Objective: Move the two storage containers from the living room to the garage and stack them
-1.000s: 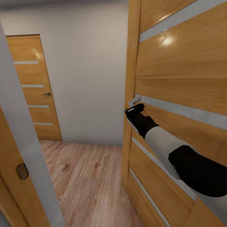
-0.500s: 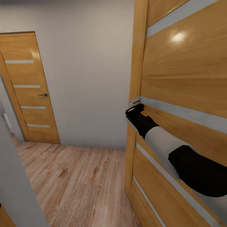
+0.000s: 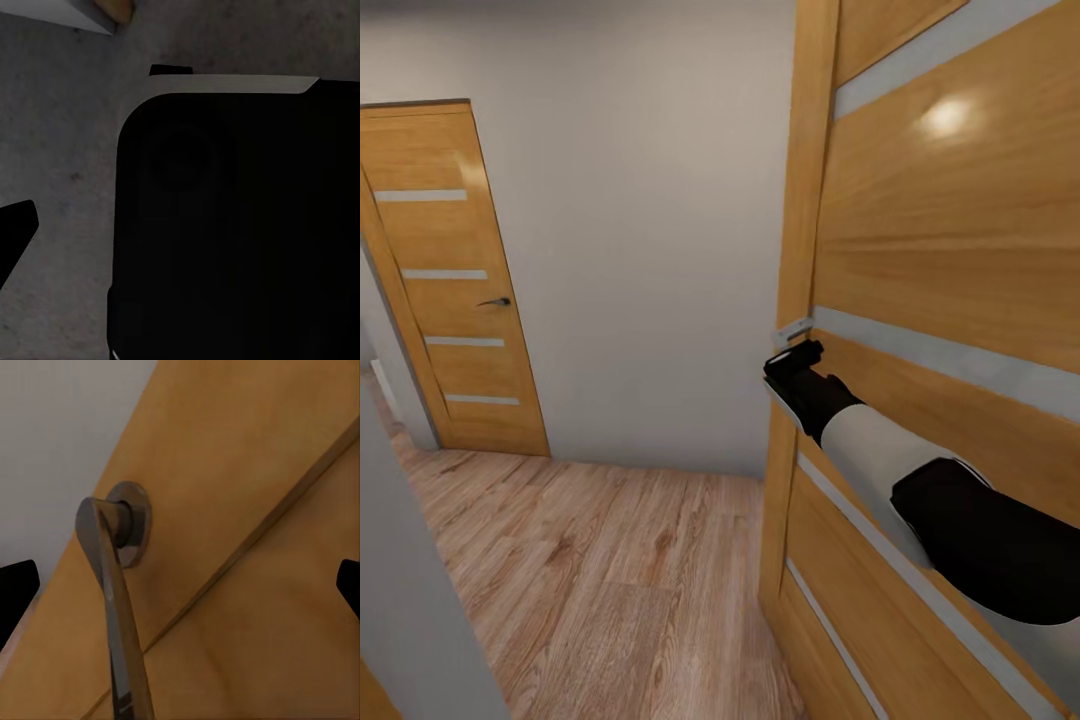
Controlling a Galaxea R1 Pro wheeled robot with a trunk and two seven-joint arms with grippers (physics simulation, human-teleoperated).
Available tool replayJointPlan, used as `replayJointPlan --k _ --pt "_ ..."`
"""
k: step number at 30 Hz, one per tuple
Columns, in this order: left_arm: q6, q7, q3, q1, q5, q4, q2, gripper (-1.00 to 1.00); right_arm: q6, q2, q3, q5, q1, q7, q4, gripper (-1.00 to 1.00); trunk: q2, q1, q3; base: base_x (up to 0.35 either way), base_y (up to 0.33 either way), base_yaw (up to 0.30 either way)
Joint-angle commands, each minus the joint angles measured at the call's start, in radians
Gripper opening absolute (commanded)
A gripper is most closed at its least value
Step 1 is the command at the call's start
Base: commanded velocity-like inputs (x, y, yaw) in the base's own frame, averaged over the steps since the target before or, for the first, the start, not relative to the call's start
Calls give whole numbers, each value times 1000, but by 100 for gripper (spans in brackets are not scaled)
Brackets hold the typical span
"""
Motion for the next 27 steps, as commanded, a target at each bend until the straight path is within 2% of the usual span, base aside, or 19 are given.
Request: replayJointPlan --k 1,7,11,16,24,27 --pt "-2 1 -1 0 8 -1 0 100 8 0 0 -1 -1 -5 2 100 -1 0 -1 0 0 0" --pt "-2 1 -1 0 8 -1 0 100 3 -1 -2 -16 -1 -5 4 100 -1 0 -1 0 0 0" --pt "-2 1 -1 0 8 -1 0 100 -4 -50 -1 -65 -1 -5 4 100 -1 0 -1 0 0 0" --pt "-2 1 -2 0 8 -1 0 100 -12 -87 -1 -90 -1 -5 5 100 -1 0 -1 0 0 0" --pt "-2 1 -1 0 8 -1 0 100 -14 -96 -1 -93 -1 -5 5 100 -1 0 -1 0 0 0" --pt "-2 1 -1 0 8 -1 0 100 -14 -108 -1 -93 -1 -5 4 100 -1 0 -1 0 0 0"
